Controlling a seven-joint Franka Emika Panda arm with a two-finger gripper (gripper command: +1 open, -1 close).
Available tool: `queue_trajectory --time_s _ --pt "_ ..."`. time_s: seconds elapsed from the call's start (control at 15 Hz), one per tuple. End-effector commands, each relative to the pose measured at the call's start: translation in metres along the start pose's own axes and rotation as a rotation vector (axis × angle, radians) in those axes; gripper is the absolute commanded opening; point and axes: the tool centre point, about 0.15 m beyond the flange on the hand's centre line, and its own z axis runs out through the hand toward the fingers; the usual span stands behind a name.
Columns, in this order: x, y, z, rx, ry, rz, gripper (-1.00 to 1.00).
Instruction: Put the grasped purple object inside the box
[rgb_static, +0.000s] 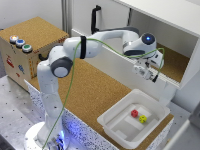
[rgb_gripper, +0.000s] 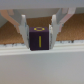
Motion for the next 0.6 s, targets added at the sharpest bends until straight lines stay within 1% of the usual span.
queue_trajectory --time_s 0.0,0.2,0.4,0.53 --pt "-0.071 -0.034 0.012 -0.197 0.038 0.051 -1.0" --pt "-0.107 -0.029 0.016 -0.236 -0.016 0.093 -1.0" --pt "-0.14 -0.014 0.014 -0.305 -0.066 0.128 -1.0" --pt "-0.16 0.003 0.013 -0.331 -0.1 0.16 -1.0"
